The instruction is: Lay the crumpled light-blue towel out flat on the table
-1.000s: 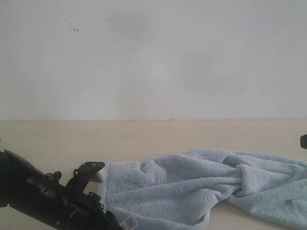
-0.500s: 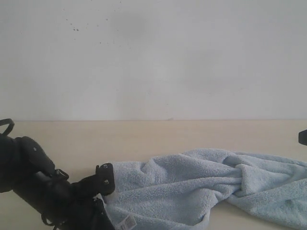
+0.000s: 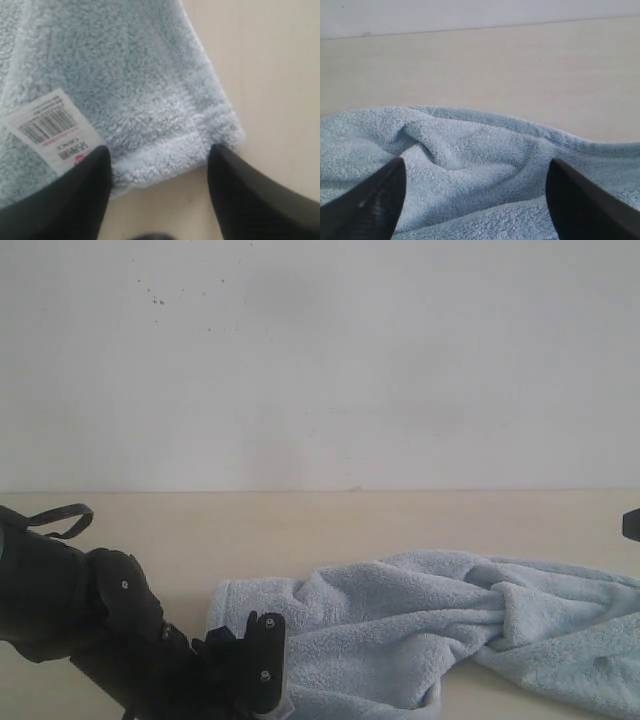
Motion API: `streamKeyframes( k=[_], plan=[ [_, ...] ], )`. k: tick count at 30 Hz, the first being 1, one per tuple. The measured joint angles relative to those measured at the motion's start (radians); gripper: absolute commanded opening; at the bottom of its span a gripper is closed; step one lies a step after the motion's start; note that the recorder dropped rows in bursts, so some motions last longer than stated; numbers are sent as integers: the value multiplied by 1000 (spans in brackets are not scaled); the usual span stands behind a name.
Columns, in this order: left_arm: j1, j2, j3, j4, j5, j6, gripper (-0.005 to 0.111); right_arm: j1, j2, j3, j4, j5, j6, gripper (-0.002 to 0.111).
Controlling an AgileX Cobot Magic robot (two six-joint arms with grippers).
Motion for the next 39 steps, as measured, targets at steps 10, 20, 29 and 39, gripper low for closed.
streamKeyframes(
  k=[10,20,29,39],
  plan=[
    [0,0,0,52,-55,-41,18,0,0,0,22,0,-4,73],
    [0,-2,2,70,-75,-134,4,0,0,0,56,0,-7,73],
    [0,-199,2,75,-86,-217,4,0,0,0,42,19,-8,73],
    [75,-435,2,75,-203,-373,4,0,-2,67,-132,289,30,73]
  ],
)
